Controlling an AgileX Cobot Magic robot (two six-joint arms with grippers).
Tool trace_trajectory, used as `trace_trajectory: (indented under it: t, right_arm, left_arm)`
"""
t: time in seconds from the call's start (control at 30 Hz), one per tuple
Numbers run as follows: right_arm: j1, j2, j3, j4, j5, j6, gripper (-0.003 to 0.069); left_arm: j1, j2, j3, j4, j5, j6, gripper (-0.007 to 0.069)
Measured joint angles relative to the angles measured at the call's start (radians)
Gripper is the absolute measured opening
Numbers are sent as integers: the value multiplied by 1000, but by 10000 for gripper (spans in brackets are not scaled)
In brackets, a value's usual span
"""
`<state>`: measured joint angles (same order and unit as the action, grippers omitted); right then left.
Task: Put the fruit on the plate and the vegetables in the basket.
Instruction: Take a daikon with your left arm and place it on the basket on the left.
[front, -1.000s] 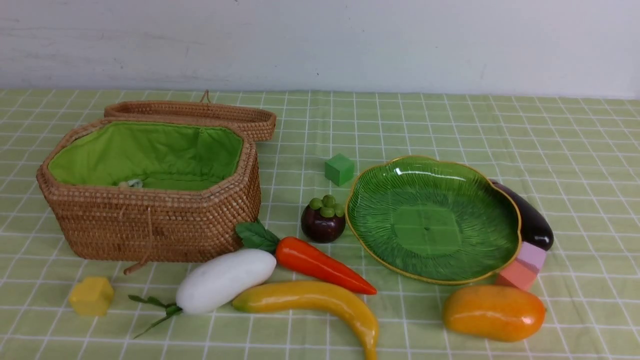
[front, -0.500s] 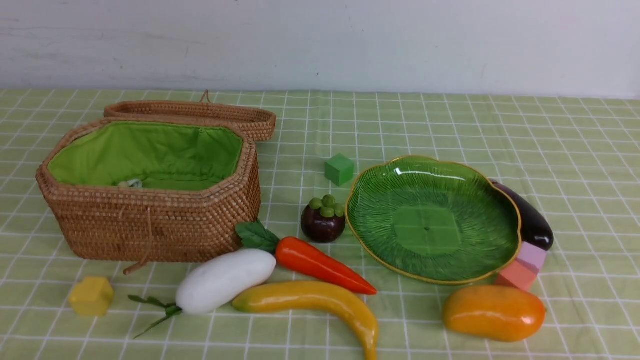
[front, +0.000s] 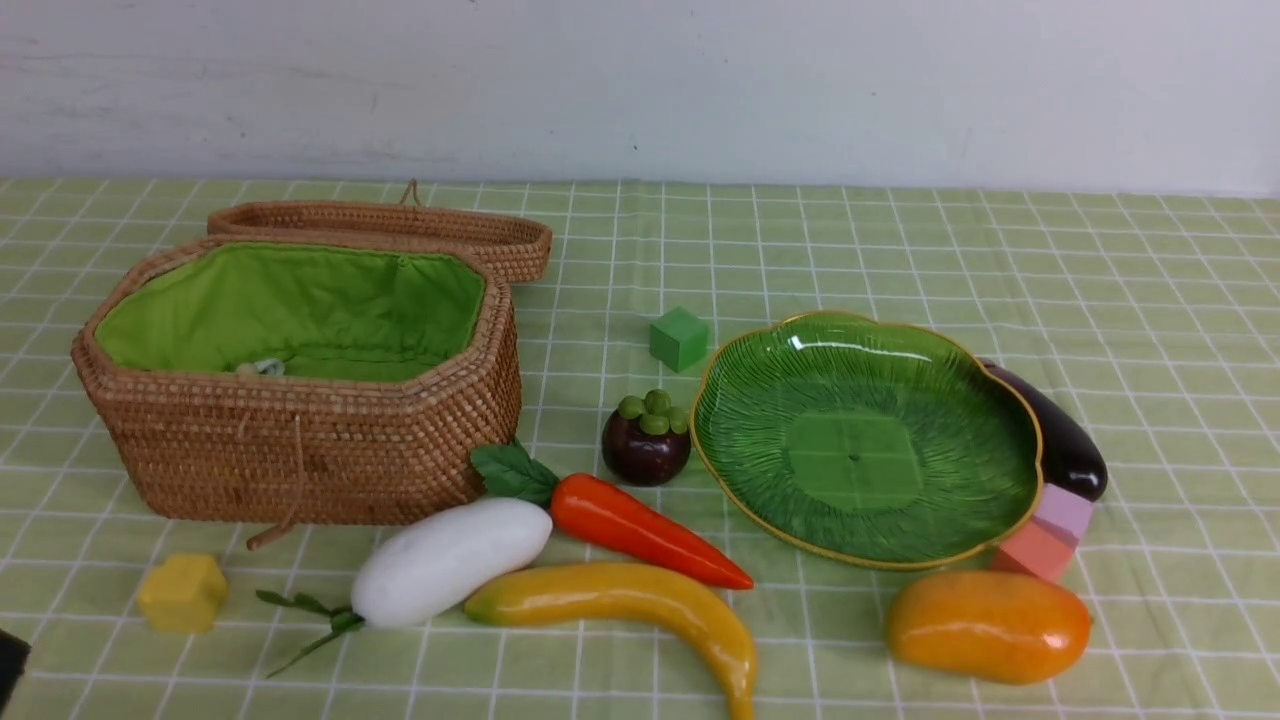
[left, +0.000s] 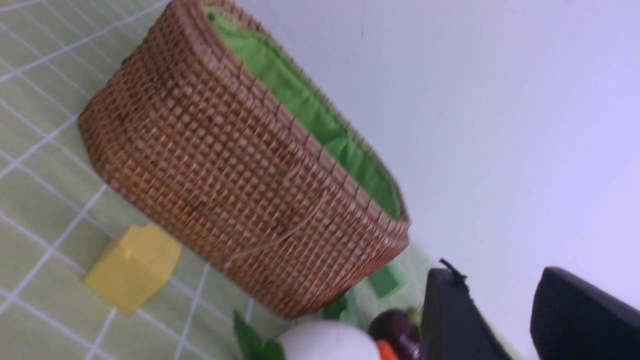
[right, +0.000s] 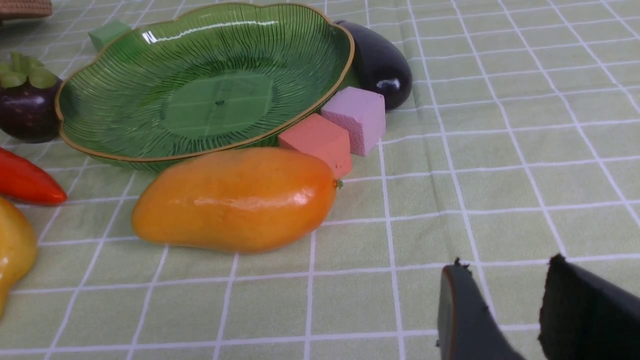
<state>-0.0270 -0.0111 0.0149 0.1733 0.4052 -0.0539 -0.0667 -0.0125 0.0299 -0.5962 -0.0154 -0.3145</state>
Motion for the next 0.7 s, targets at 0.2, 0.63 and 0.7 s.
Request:
trace_trajectory:
  t: [0.2,0.63,0.7]
  right_arm:
    - [0,0,0,0,0,0,240]
    - [0,0,13,162,-99,101,240]
    - [0,0,13,267,-151,155,240]
  left_arm:
    - [0,0,-24,-115,-15,2,208]
    - [0,326,-538,-63,584,419,-13]
    - [0,427,-614,-60,723,495,-13]
